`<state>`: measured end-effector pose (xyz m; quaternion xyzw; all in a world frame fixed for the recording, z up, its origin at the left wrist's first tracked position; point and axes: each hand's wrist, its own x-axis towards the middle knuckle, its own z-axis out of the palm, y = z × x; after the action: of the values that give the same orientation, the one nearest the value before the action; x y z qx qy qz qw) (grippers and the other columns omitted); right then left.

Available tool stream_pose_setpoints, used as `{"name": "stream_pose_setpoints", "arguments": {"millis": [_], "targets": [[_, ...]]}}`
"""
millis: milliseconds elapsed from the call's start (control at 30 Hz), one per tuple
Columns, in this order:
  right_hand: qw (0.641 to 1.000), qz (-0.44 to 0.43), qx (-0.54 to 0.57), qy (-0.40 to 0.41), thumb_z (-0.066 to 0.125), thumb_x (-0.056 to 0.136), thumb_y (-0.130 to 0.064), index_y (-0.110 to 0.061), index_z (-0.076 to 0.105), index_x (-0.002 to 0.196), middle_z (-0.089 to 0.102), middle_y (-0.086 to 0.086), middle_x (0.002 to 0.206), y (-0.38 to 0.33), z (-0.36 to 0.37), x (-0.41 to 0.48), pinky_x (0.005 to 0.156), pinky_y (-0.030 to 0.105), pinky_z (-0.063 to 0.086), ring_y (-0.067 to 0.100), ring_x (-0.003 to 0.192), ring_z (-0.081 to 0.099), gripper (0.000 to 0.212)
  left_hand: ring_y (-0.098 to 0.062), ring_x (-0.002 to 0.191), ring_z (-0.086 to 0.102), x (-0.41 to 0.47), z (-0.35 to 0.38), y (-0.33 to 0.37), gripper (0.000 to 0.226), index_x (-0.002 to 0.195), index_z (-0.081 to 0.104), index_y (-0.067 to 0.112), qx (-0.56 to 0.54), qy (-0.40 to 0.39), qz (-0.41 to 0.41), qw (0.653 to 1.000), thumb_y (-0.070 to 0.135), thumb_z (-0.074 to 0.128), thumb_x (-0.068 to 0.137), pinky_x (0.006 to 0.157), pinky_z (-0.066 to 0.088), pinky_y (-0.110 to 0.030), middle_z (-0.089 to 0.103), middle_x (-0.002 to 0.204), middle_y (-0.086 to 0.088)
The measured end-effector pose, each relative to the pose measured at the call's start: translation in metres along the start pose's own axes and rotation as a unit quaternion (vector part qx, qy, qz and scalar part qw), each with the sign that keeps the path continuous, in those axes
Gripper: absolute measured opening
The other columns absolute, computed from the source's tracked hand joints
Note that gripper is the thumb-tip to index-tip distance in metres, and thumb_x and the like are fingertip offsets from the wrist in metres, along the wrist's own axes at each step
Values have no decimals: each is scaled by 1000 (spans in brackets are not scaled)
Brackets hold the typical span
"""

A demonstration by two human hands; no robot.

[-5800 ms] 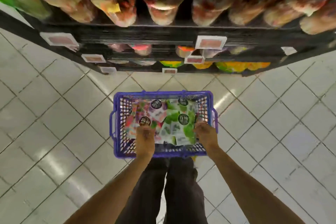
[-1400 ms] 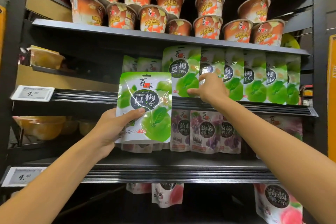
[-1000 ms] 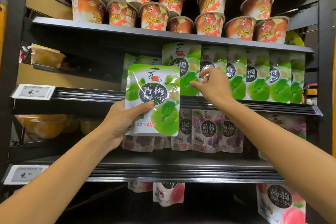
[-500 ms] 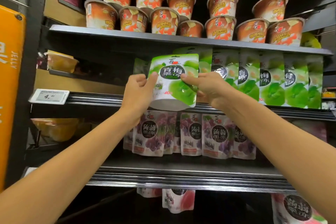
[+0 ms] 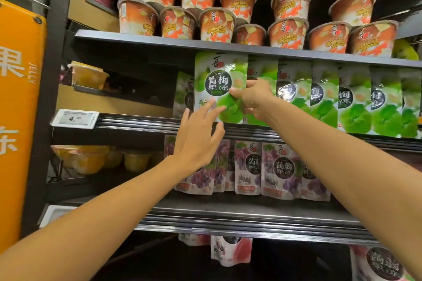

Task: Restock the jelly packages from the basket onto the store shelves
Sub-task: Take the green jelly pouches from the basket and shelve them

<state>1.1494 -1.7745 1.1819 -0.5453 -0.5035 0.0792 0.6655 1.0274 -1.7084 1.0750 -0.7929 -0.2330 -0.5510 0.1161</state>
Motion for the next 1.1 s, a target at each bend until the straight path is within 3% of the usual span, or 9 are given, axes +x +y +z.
{"name": "stream_pose_setpoints", "arguments": {"millis": [100,167,300,433,500,733,867,967,1100], "targets": [[1000,-15,-27,3,71,90,-15,-7,67,95,71,14,98,6,-5,0,55,31,60,21,69,71,11,-10,146,25,-6,6,-5,49,150,31,34,51,0,10,999,35,37,101,124,7,-47,23,161,6],[997,-27,-78,0,73,89,-18,3,64,109,70,16,101,10,-12,-1,71,38,63,21,74,73,30,-10,146,27,-8,7,-8,51,152,28,33,77,-2,24,997,37,36,102,124,4,-47,25,161,6],[986,-72,-151,4,74,86,-10,3,65,98,68,15,89,18,-28,-7,53,24,59,17,63,69,20,-10,147,25,-11,6,-11,52,153,27,31,100,-4,36,994,38,35,102,124,2,-47,30,159,5],[977,-96,-190,4,75,86,-8,-5,65,88,70,13,73,26,-30,-13,48,22,56,15,56,69,10,-11,146,27,-14,8,-10,51,152,30,30,90,4,36,995,38,34,102,124,2,-46,32,157,5],[970,-119,-213,16,74,87,-8,-11,61,76,70,14,73,27,-28,-14,45,20,55,16,57,69,17,-12,145,28,-15,8,-9,50,151,32,29,83,10,35,996,37,33,102,124,1,-45,34,156,4],[963,-145,-223,31,73,87,-12,-7,69,87,73,15,78,33,-26,-16,51,19,57,15,64,72,7,-15,145,30,-16,9,-6,50,150,34,27,92,14,28,995,39,30,102,123,4,-46,36,155,2],[960,-159,-228,43,76,86,-17,-4,68,111,74,8,82,41,-29,-20,68,22,58,8,62,68,30,-16,146,26,-20,8,-1,49,150,36,25,85,11,24,996,36,31,102,123,2,-47,36,155,2],[955,-188,-220,72,76,86,-19,-9,67,111,73,5,87,45,-29,-29,80,32,59,14,73,69,29,-16,149,19,-28,8,7,50,150,33,22,61,13,22,998,34,33,102,123,-1,-45,32,157,1],[948,-240,-178,110,68,89,-10,-13,66,103,69,1,89,53,-33,-49,76,38,60,15,83,68,15,-17,150,17,-43,4,18,52,150,33,17,-7,23,34,999,26,43,100,124,1,-39,34,157,-1]]}}
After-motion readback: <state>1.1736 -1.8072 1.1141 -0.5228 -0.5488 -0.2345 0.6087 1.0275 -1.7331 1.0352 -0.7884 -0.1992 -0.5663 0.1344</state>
